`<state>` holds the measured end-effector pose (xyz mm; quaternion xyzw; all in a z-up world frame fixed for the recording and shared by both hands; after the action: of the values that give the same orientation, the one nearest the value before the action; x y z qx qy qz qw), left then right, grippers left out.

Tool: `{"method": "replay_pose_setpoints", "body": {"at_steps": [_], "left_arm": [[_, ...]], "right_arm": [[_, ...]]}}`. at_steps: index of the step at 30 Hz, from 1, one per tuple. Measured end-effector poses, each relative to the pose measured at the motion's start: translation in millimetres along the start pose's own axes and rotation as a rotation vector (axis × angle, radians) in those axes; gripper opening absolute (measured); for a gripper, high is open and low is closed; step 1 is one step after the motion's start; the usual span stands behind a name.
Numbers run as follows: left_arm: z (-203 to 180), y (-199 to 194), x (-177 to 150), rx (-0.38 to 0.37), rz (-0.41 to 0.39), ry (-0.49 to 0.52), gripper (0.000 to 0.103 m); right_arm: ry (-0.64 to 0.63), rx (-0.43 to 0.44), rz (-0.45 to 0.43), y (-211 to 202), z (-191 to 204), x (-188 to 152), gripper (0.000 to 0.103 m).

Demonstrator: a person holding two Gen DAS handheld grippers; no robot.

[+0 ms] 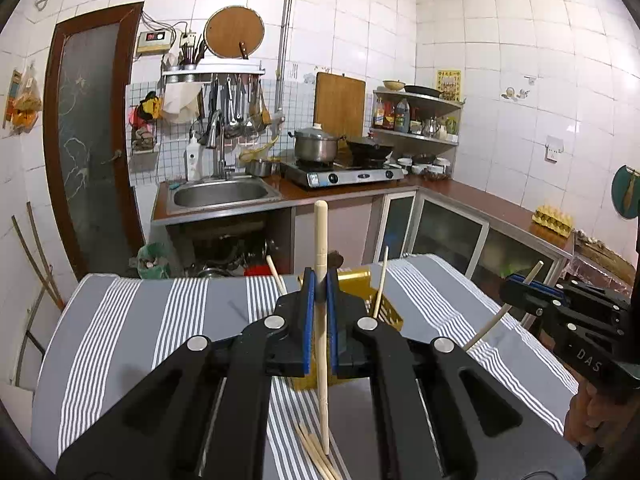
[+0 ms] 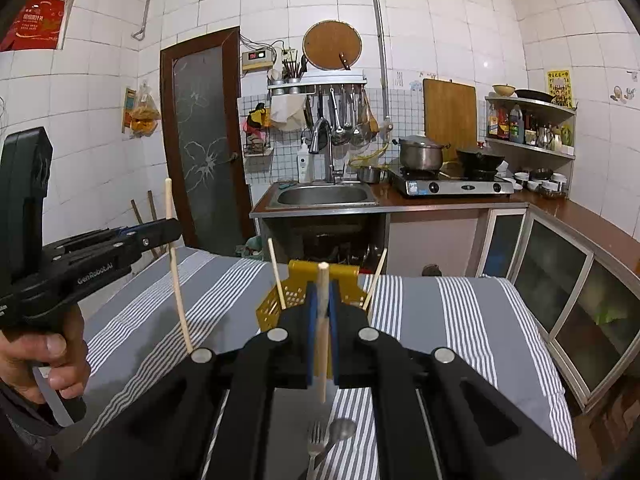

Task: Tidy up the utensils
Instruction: 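Lift both chopsticks upright and carry them over the yellow basket, then drop the chopsticks into the yellow basket by opening both tools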

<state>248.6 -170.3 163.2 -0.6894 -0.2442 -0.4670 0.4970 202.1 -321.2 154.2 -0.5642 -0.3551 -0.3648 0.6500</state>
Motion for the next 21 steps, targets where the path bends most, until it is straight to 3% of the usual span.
{"method": "replay_pose_setpoints", "body": {"at_steps": [13, 21], "left_arm": [[9.4, 34.1, 59.8, 0.009, -0.075, -0.005, 0.004], [6.3, 70.7, 79.0, 0.028, -0.101, 0.01, 0.004]], "right_arm": [[-0.019, 0.008, -0.044, 24.1, -6.5, 47.9, 0.006], [-0.023, 0.011, -0.065, 44.7, -12.4, 69.8, 0.006]]}}
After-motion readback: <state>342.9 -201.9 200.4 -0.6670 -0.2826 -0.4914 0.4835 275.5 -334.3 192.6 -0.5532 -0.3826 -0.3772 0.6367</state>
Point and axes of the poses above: each gripper's, at about its wrist camera, not at the fingertips, and y roughly the way its jaws point, z to its left, x to its top, the point moved 4 cm from there along y, roughly the way its jaws point, and after that the axes turned 5 degrees about z, right-handed, at the moved point
